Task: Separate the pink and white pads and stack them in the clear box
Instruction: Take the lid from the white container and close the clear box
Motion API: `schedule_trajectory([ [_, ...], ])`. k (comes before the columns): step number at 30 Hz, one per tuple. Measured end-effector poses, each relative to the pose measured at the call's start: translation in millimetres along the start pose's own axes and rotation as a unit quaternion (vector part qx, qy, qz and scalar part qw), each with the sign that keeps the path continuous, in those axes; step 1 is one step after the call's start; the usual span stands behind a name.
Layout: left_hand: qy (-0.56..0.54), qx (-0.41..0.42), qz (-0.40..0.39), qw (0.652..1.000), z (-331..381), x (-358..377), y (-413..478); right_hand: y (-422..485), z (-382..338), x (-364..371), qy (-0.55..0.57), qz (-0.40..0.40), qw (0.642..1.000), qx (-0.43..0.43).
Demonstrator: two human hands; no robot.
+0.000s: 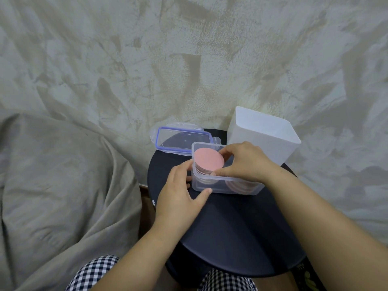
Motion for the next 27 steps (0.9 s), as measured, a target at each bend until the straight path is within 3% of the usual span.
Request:
schedule_trajectory([
  [7, -0.002, -0.001, 0.000, 1.000, 0.9, -0.5, -0.2, -3.7, 5.4, -1.5, 0.059, -0.003, 0.998, -0.006],
  [14, -0.035, -0.015, -0.031, 0.999, 5.0, 1.8, 2.4, -62.3, 40.2, -21.3, 0.199, 0.164, 0.966, -0.021],
  [27, -0.033, -0.025, -0.065, 0.997, 16.0, 7.2, -12.3, -109.7, 71.8, 3.1, 0.282, 0.251, 0.926, 0.020],
])
Point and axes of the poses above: each hand's wrist, its own y-axis towards the middle knuckle, its own x-axis out of the palm, z = x × y, the point moved 9 cm from there along y, towards the middle knuckle, and after that the axes turned 4 degrees about y, right-handed, at the moved point
